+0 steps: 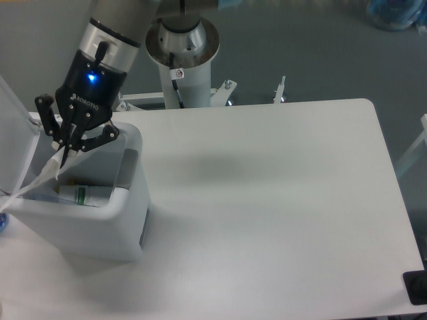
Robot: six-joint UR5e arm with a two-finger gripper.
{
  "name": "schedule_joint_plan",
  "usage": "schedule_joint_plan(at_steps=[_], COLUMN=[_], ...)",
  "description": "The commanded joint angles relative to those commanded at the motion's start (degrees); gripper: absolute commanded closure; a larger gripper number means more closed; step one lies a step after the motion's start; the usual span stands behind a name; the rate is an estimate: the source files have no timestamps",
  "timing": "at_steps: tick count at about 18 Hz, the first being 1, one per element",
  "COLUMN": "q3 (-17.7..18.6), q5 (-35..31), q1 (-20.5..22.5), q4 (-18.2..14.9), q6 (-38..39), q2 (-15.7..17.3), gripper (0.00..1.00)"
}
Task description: Place the trash in the trash can
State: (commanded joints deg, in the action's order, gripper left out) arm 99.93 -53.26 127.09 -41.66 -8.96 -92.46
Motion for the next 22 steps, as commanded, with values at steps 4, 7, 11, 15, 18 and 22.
schedule_joint_plan(at_steps=[4,7,11,15,18,22], q3=[0.53,0.88,1.5,1.41,1.85,2.03], q5=[-0.35,-0.44,-0.44,-0.53,-0.96,-5.53], q1=[-0.17,-0.53,-0.53,-0.44,-0.35,-0.35], q4=[0.0,-0.09,0.0,-0.09,-0.17,-0.18], q6=[0.0,-0.09,-0.7,-0.7,-0.7,-0.7], q2=[-1.49,-1.93,-1.85,-0.71,0.96,2.2], gripper=[1.0,1.0,0.85,0.38,0.1,0.0])
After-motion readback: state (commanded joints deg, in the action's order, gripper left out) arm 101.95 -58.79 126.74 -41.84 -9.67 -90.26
